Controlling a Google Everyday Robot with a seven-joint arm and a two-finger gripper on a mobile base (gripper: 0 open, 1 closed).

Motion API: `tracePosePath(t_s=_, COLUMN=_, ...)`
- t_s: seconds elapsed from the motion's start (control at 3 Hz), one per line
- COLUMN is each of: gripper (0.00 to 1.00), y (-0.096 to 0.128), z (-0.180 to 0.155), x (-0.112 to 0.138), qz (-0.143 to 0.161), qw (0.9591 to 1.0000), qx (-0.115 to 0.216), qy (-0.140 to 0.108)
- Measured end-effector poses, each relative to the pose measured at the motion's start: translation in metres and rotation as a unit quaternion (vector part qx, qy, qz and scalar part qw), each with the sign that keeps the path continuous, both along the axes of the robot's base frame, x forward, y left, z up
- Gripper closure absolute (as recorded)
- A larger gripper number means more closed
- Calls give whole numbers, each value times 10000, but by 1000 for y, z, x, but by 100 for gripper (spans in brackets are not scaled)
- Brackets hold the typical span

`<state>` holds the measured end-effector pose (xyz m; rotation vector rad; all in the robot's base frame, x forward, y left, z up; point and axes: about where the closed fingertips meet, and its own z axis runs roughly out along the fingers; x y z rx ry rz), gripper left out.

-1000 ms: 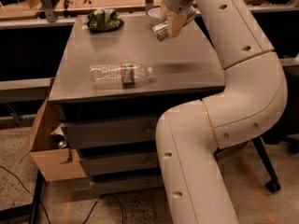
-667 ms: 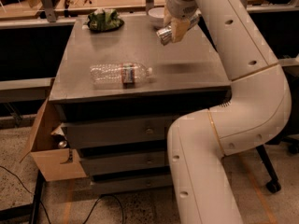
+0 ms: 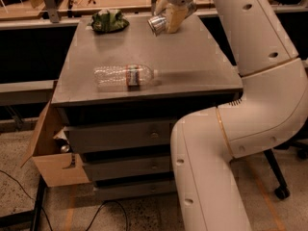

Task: Move redbull can near white bowl

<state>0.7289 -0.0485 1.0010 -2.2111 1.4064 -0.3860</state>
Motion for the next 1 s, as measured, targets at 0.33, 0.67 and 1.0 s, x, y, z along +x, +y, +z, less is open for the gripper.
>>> tracePosePath(t_s=0.33, gripper=100, y=-6, z=5, x=-5, qz=-139, qw=9991, qx=159, qy=377)
tracePosePath(t_s=0.67, gripper=100, y=-26, z=-18, x=-6, qz=-505, qw=9935, qx=333, qy=969)
tracePosePath(t_s=1.0, gripper=100, y=-46, z=-63, x=-8, qz=-894, qw=9799, qx=515, qy=1708)
